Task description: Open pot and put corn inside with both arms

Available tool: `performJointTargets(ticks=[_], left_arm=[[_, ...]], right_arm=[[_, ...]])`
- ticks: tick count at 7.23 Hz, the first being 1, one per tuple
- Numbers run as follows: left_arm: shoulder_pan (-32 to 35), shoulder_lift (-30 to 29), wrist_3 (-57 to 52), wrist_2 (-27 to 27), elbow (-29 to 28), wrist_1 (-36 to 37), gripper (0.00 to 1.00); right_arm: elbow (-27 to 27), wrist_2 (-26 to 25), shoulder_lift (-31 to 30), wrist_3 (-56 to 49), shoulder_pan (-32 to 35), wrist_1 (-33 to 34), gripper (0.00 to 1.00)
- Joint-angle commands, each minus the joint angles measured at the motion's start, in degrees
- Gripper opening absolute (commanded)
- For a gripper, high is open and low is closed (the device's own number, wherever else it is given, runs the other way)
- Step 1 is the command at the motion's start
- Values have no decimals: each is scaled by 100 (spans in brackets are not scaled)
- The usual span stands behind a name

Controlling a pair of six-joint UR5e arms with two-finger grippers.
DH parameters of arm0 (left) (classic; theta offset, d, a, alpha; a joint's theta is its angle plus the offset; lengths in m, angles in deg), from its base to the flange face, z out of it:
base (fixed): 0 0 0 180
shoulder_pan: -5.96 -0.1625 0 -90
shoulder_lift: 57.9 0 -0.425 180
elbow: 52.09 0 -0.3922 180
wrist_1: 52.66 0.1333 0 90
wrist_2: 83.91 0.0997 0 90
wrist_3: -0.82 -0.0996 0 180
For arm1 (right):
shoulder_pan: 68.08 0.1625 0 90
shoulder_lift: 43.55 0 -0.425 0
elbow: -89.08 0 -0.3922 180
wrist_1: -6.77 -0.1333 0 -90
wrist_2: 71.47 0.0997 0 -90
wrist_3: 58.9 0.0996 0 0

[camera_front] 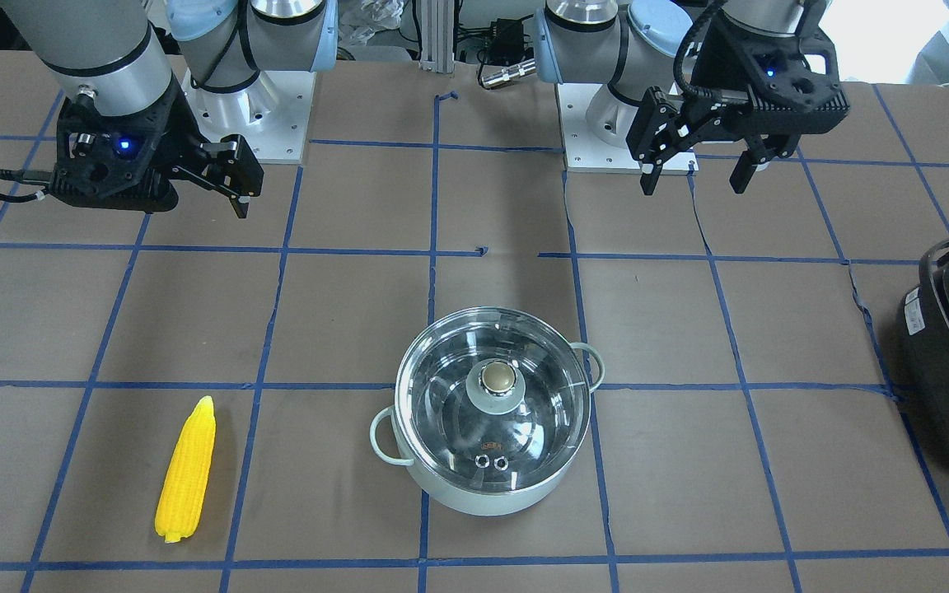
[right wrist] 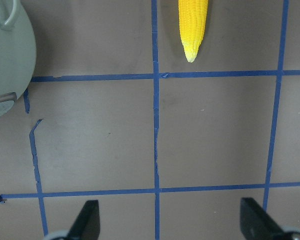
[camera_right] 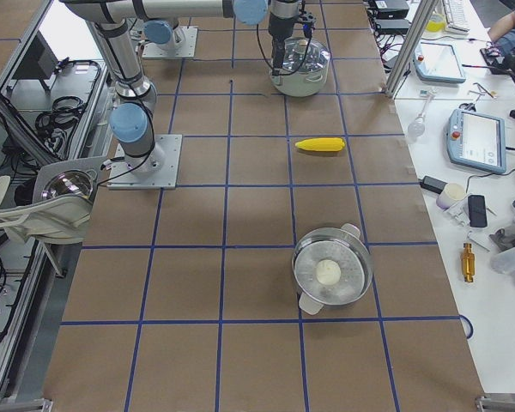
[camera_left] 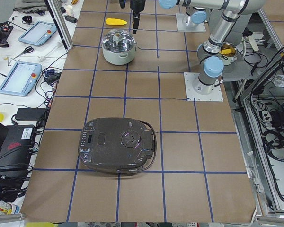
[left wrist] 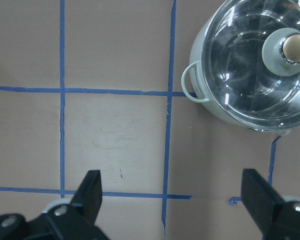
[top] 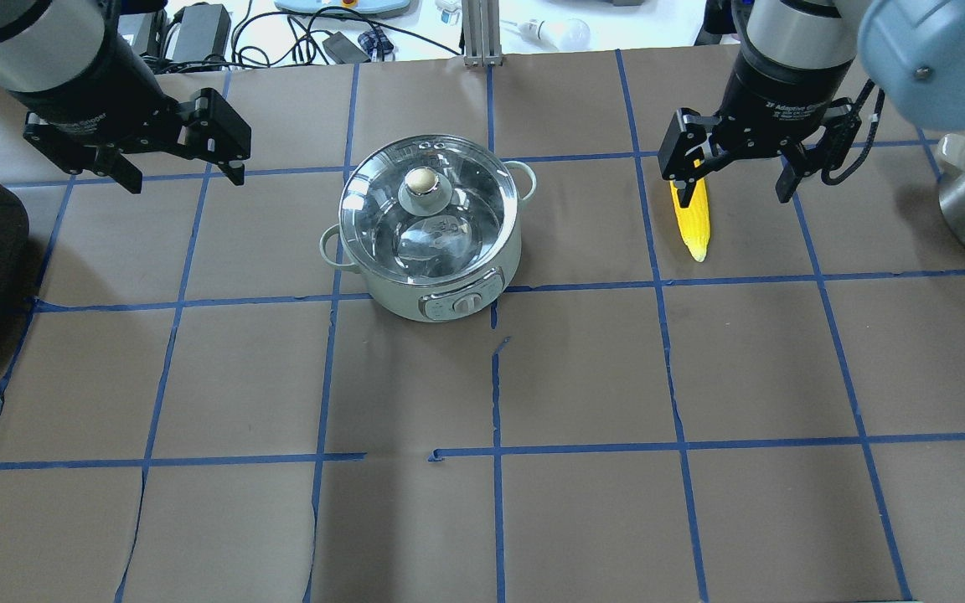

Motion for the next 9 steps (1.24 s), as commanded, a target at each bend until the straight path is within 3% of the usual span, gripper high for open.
performJointTargets(ticks=[1, 5, 9], left_arm=[[0, -11, 3, 7, 3, 10, 100], [0, -3, -14, 16, 3, 1, 100], [0, -11, -32, -11, 3, 10, 100]], right_arm=[[0, -10, 8, 7, 1, 17, 100], [0, 61, 43, 51, -16, 149, 100], [-8, 96, 175, 76, -464, 448, 100]])
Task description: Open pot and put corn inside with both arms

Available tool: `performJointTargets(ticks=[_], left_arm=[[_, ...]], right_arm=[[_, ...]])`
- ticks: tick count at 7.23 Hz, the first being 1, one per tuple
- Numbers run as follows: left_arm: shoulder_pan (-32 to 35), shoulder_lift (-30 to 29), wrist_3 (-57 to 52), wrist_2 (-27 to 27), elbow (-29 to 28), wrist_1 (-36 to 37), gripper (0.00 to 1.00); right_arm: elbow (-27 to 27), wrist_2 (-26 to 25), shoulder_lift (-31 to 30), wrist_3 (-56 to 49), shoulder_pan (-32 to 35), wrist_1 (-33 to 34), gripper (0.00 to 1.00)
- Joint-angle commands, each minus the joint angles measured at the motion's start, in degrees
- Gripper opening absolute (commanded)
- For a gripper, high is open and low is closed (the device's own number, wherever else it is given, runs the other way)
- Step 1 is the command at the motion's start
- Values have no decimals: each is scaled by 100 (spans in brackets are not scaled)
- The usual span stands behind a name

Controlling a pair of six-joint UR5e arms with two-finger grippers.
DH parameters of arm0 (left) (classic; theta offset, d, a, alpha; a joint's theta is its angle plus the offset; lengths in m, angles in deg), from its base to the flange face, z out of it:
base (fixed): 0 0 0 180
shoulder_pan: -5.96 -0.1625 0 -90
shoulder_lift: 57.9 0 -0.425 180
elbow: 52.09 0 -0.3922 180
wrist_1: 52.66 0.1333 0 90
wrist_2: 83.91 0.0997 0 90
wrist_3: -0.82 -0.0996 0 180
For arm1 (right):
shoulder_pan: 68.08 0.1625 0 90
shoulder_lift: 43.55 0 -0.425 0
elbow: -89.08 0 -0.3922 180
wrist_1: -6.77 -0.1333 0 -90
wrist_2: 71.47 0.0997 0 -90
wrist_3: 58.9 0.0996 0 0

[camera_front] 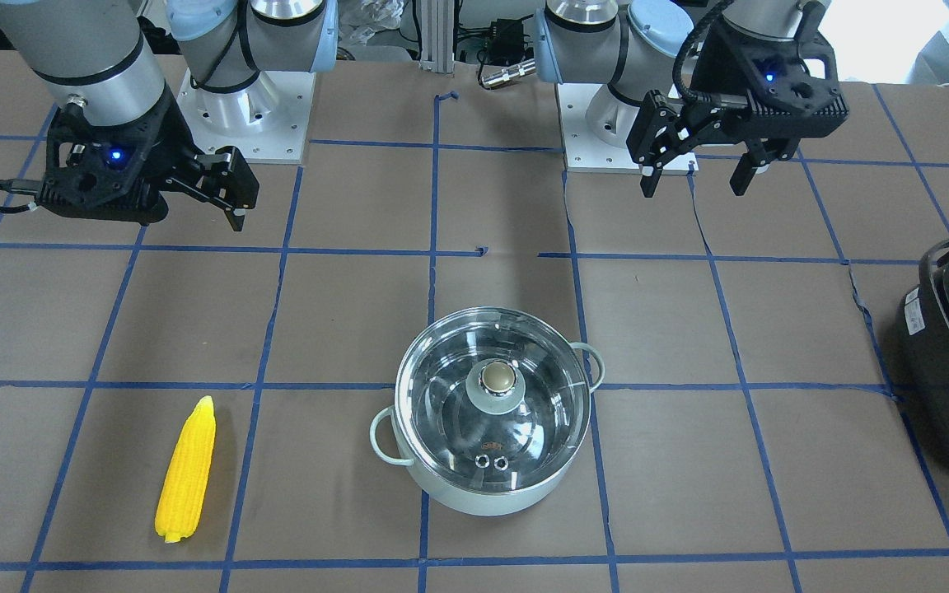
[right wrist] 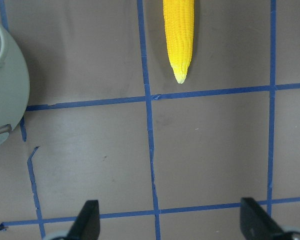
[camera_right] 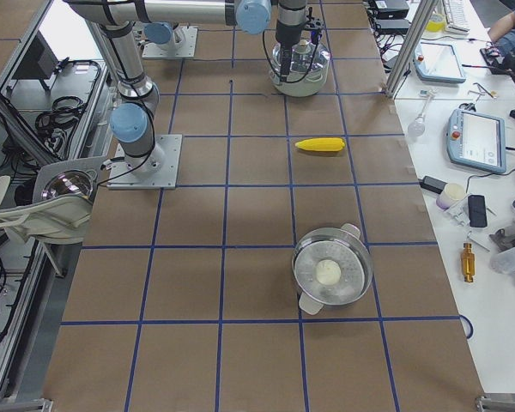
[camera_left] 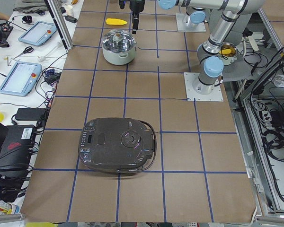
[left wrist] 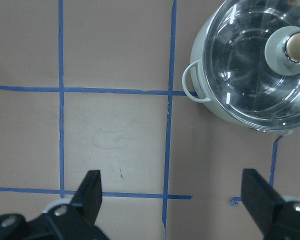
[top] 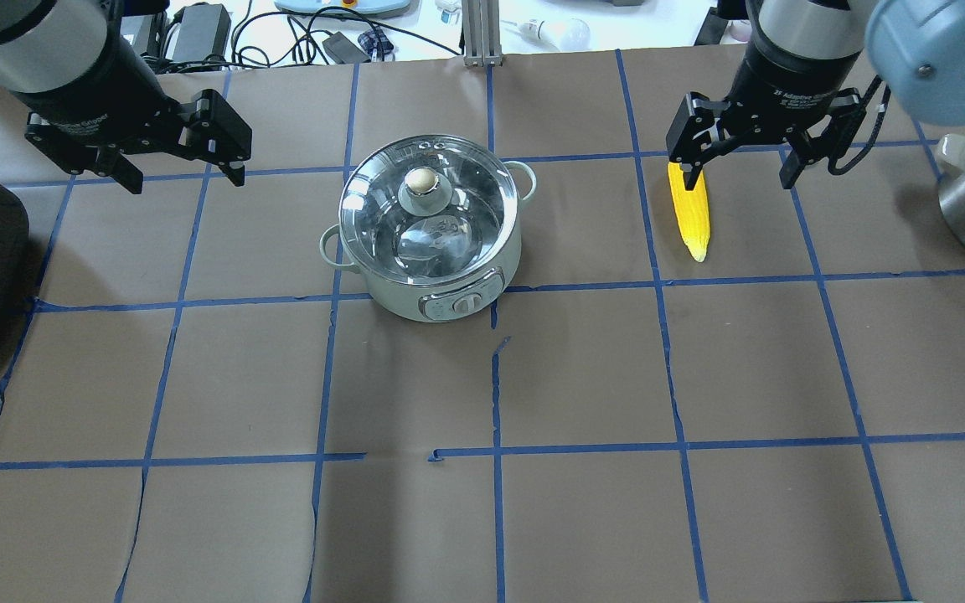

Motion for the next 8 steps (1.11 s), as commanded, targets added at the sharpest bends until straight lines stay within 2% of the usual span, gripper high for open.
performJointTargets(ticks=[1, 8], left_arm=[[0, 1, -6, -1, 0, -7, 100], [0, 1, -6, -1, 9, -16, 100]], right_arm=[[-37, -108, 33, 59, -84, -16, 100], [-38, 14, -169, -28, 31, -341, 100]])
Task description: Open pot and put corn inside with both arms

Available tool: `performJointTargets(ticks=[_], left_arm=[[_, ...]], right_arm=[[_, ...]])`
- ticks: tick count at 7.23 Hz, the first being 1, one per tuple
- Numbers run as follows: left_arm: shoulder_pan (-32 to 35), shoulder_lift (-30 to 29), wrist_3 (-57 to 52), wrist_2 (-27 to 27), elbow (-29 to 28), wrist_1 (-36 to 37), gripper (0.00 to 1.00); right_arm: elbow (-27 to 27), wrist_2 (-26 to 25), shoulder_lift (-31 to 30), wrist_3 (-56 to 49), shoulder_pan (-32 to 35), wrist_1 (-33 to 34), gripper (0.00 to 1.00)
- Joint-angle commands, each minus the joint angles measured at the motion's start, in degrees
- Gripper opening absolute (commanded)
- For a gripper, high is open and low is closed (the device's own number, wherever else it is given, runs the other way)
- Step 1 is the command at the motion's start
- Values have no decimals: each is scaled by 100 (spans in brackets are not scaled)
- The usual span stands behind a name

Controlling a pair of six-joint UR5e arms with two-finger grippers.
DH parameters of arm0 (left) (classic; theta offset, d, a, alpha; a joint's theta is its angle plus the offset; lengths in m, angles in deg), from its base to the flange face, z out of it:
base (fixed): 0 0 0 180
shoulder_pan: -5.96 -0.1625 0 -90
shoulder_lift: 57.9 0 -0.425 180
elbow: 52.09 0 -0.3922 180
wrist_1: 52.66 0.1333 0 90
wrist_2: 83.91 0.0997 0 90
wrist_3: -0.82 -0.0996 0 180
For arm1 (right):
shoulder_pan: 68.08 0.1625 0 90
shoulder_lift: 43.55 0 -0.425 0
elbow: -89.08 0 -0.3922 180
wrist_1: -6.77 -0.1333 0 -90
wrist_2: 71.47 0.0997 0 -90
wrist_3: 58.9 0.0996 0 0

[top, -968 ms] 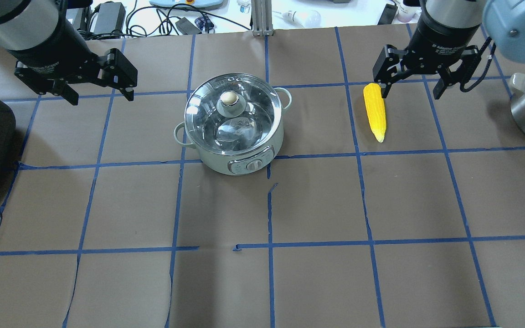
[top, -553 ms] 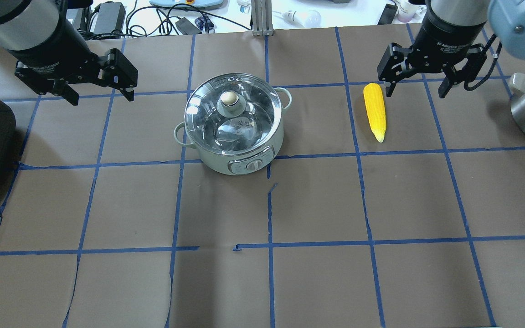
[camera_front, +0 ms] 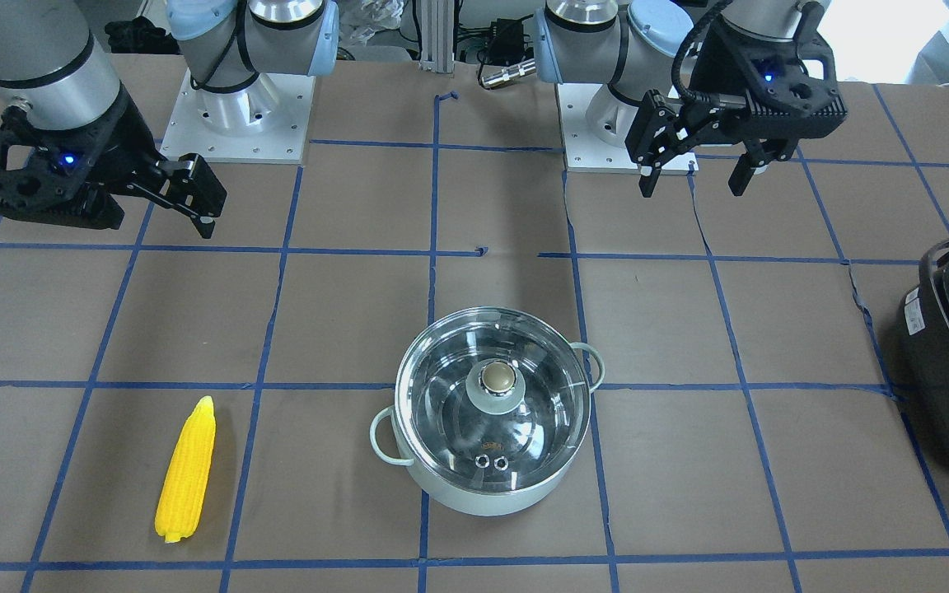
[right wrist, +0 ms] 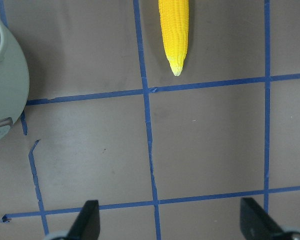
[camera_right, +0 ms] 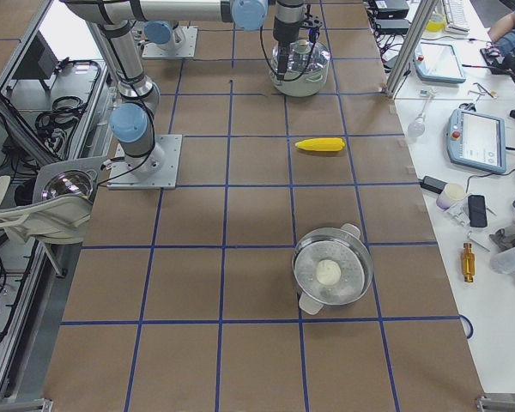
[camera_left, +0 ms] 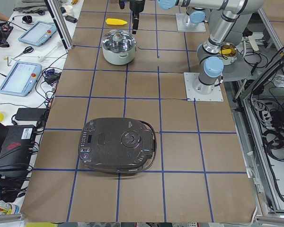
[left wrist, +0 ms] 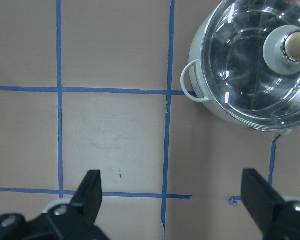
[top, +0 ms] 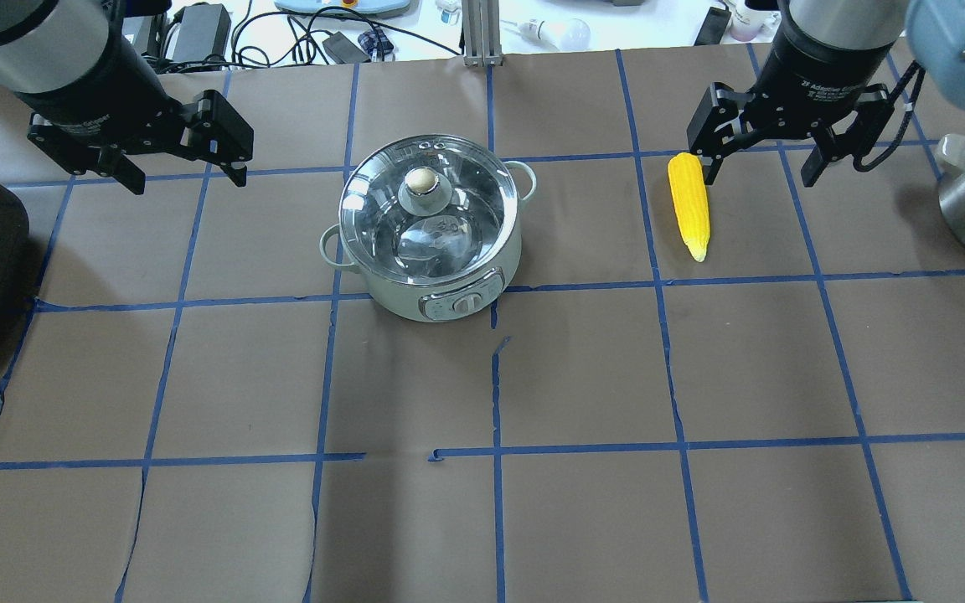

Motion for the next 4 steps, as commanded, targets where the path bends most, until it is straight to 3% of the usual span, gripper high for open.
performJointTargets(ticks=[1, 4], left_arm=[[0, -4, 0, -2, -4, 2, 100], [0, 5, 0, -2, 5, 2, 100]], right_arm=[[18, 21, -27, -42, 9, -62, 100], [36, 3, -18, -50, 9, -71, 100]])
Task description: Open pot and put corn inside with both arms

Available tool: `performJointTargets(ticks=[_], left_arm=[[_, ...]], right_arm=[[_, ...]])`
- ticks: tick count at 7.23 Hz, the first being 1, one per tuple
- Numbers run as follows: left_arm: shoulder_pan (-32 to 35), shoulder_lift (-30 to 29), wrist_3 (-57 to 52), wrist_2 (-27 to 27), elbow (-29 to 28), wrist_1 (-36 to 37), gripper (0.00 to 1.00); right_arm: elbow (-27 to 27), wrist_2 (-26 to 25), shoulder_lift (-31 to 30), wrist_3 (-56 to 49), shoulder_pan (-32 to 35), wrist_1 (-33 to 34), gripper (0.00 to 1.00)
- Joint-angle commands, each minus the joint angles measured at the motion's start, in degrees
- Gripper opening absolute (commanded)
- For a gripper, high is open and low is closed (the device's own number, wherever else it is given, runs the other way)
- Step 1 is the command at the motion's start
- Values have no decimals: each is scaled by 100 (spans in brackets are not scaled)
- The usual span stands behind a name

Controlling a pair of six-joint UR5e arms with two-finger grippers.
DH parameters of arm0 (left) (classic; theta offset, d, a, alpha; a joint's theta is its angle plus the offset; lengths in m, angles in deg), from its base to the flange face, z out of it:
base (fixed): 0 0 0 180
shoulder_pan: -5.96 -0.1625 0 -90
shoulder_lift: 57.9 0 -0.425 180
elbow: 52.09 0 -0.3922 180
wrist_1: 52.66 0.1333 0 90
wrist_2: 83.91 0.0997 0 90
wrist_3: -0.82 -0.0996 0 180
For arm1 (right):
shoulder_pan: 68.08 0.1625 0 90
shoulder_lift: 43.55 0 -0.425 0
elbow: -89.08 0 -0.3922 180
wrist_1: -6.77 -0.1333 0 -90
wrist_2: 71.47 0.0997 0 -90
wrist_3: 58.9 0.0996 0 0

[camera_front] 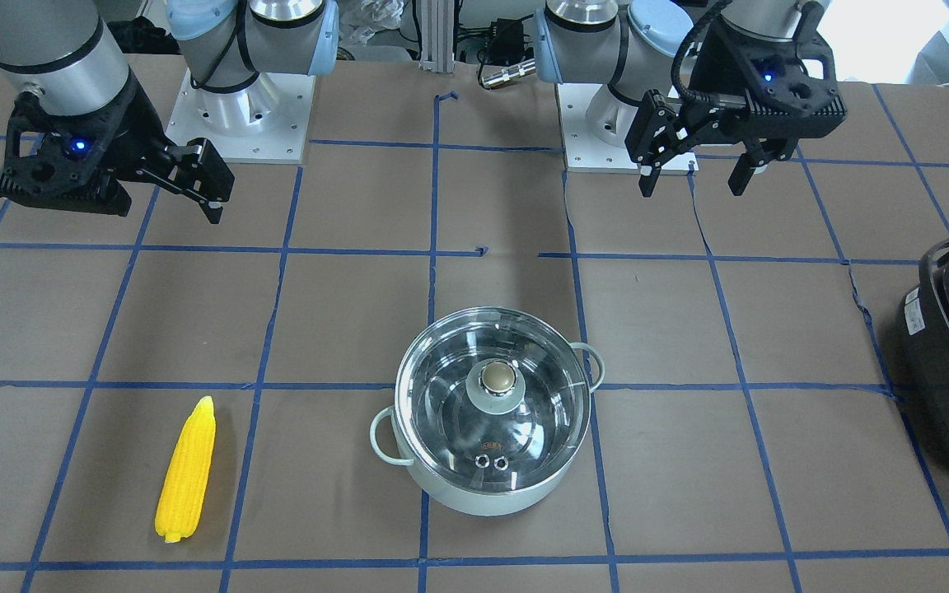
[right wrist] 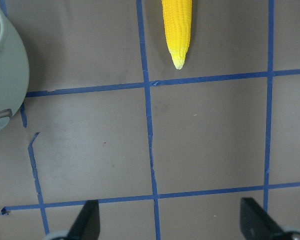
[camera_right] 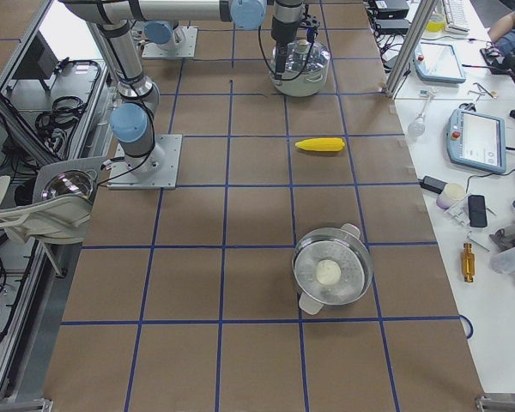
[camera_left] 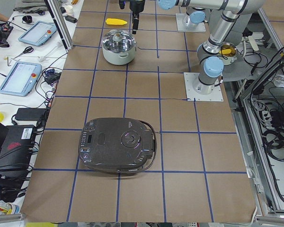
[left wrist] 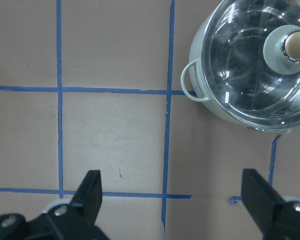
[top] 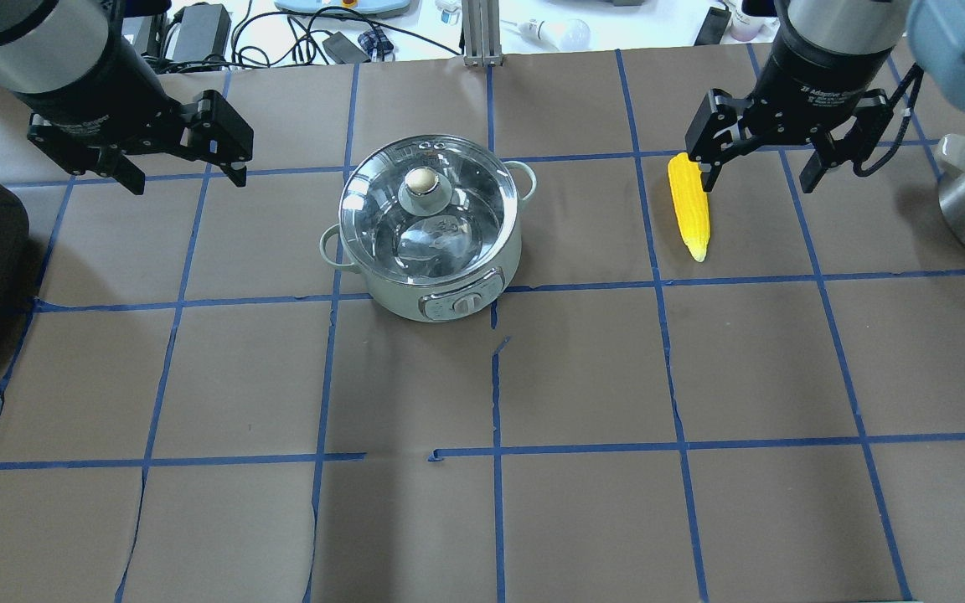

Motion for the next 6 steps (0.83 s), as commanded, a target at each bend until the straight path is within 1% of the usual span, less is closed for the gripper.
performJointTargets(ticks=[1, 6], left_arm=[[0, 1, 0, 0, 1, -5, 100], [0, 1, 9, -9, 1, -14, 100]], right_arm=[[17, 0, 1, -4, 0, -4, 100], [34, -44, 1, 23, 0, -4, 100]])
